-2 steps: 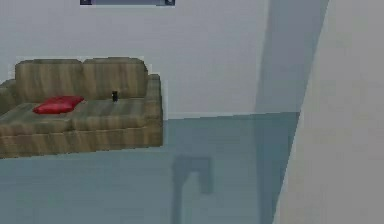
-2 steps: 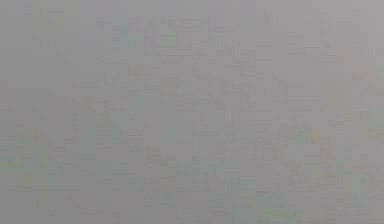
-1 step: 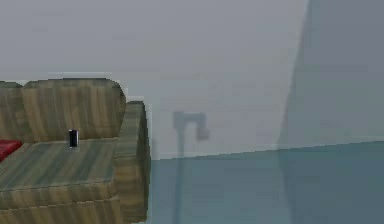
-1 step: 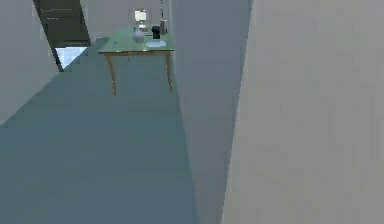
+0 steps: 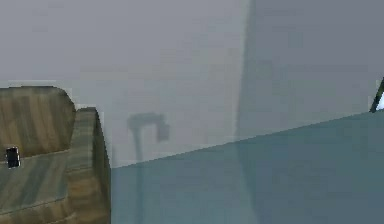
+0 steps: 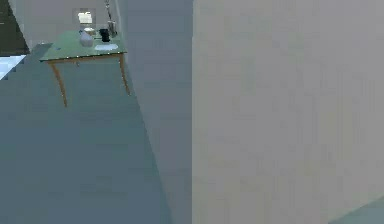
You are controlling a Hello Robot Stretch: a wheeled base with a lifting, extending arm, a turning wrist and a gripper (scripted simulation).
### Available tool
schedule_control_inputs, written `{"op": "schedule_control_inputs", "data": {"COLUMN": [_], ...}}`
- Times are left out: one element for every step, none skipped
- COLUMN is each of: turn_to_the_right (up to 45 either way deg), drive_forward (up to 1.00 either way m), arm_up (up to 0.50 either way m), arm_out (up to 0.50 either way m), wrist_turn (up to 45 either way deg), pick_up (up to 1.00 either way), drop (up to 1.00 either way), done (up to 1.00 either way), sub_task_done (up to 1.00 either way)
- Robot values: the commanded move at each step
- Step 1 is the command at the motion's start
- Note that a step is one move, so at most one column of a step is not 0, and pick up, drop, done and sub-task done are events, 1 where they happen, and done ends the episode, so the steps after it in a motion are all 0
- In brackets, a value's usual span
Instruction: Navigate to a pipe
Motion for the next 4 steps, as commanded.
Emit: {"op": "schedule_control_inputs", "data": {"turn_to_the_right": [0.0,45.0,3.0,0.0], "drive_forward": [0.5,0.0,0.0,1.0], "arm_up": [0.0,0.0,0.0,0.0], "arm_out": [0.0,0.0,0.0,0.0], "wrist_turn": [0.0,0.0,0.0,0.0], "pick_up": [0.0,0.0,0.0,0.0], "drop": [0.0,0.0,0.0,0.0], "done": [0.0,0.0,0.0,0.0], "sub_task_done": [0.0,0.0,0.0,0.0]}}
